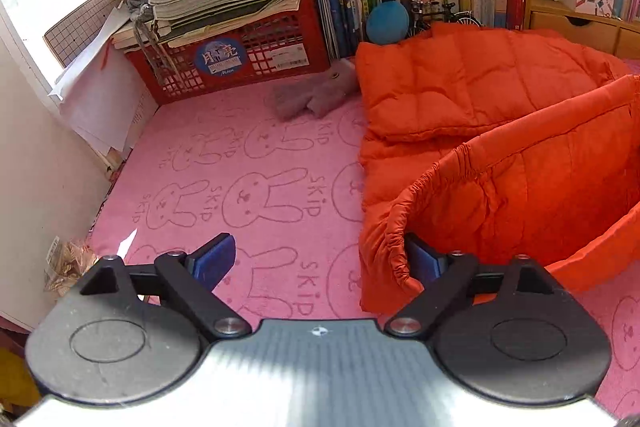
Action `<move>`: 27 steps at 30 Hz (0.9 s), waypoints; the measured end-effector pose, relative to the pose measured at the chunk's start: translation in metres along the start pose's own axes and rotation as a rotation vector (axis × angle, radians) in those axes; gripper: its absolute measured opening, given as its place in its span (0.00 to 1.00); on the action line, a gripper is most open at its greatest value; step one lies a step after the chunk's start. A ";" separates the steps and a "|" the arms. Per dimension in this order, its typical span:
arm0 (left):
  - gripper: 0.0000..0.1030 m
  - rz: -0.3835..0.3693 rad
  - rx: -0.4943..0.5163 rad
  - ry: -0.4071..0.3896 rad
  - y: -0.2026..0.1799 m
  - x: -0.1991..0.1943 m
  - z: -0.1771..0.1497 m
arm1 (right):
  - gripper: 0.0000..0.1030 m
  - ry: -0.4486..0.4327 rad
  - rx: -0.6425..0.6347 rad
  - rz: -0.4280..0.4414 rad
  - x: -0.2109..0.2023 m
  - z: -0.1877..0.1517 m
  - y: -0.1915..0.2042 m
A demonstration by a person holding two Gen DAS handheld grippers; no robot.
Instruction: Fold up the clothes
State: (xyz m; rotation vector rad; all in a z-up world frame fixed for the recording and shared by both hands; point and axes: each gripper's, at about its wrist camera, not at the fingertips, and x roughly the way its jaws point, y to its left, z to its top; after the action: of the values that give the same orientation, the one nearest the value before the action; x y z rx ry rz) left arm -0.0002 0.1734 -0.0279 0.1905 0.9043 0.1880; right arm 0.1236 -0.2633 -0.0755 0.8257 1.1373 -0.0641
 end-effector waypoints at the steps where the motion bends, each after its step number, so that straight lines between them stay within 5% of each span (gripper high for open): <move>1: 0.88 0.002 0.014 -0.008 -0.002 0.005 0.008 | 0.21 0.000 0.006 -0.007 0.003 0.003 -0.001; 5: 0.88 -0.004 0.050 -0.013 -0.005 0.025 0.037 | 0.28 0.018 0.021 -0.019 0.014 0.017 -0.004; 8: 0.88 -0.036 0.037 0.002 -0.001 0.045 0.060 | 0.54 0.011 -0.021 0.040 0.011 0.030 -0.004; 10: 0.88 -0.065 0.012 0.018 0.002 0.062 0.072 | 0.88 -0.027 -0.148 0.043 0.002 0.034 0.003; 11: 0.88 -0.070 0.005 0.020 0.002 0.069 0.076 | 0.92 -0.047 -0.239 0.023 -0.003 0.033 0.009; 16: 0.87 -0.079 0.016 0.066 -0.004 0.110 0.085 | 0.94 -0.139 -0.704 -0.079 -0.026 0.029 0.038; 20: 0.87 -0.159 0.031 0.062 -0.003 0.110 0.079 | 0.94 0.004 -1.168 -0.137 -0.001 -0.020 0.057; 25: 0.87 -0.250 -0.014 0.057 0.017 0.084 0.071 | 0.92 0.089 -1.253 -0.083 0.037 -0.034 0.065; 26: 0.87 -0.266 -0.029 0.057 0.022 0.078 0.070 | 0.87 0.097 -1.218 -0.100 0.044 -0.030 0.065; 27: 0.87 -0.312 -0.061 0.069 0.027 0.073 0.068 | 0.61 0.106 -1.184 -0.117 0.051 -0.026 0.065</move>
State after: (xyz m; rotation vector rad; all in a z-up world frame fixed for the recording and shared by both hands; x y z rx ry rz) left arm 0.0957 0.2108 -0.0354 -0.0147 0.9828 -0.0678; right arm 0.1551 -0.1834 -0.0861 -0.2957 1.0830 0.5208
